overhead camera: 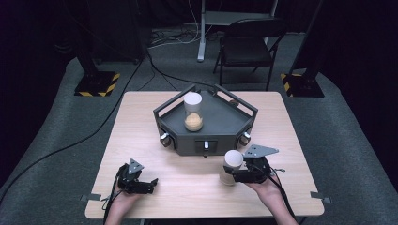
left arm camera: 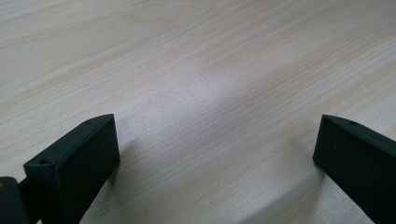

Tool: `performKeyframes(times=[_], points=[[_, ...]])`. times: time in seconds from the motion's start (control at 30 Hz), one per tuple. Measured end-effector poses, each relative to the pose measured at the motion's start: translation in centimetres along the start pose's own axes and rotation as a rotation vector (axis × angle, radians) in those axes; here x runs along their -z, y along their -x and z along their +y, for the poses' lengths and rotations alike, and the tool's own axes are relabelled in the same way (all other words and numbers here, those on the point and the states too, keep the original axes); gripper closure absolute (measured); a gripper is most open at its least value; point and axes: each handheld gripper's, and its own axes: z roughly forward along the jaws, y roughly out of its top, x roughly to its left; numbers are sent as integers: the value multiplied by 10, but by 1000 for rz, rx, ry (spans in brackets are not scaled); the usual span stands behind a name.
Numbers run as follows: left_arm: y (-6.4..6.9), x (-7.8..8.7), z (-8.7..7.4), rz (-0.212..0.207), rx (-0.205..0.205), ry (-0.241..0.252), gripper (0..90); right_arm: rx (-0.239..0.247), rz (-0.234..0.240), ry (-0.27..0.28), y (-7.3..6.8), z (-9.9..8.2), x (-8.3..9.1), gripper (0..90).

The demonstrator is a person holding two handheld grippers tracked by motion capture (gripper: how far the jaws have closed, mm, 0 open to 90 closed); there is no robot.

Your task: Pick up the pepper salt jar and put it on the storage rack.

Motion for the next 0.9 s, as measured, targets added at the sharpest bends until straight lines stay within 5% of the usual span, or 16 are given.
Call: performKeyframes(times=[0.9], points=[[0,-1,0,2,5,3,1,19,-63,89,14,70,47,328]])
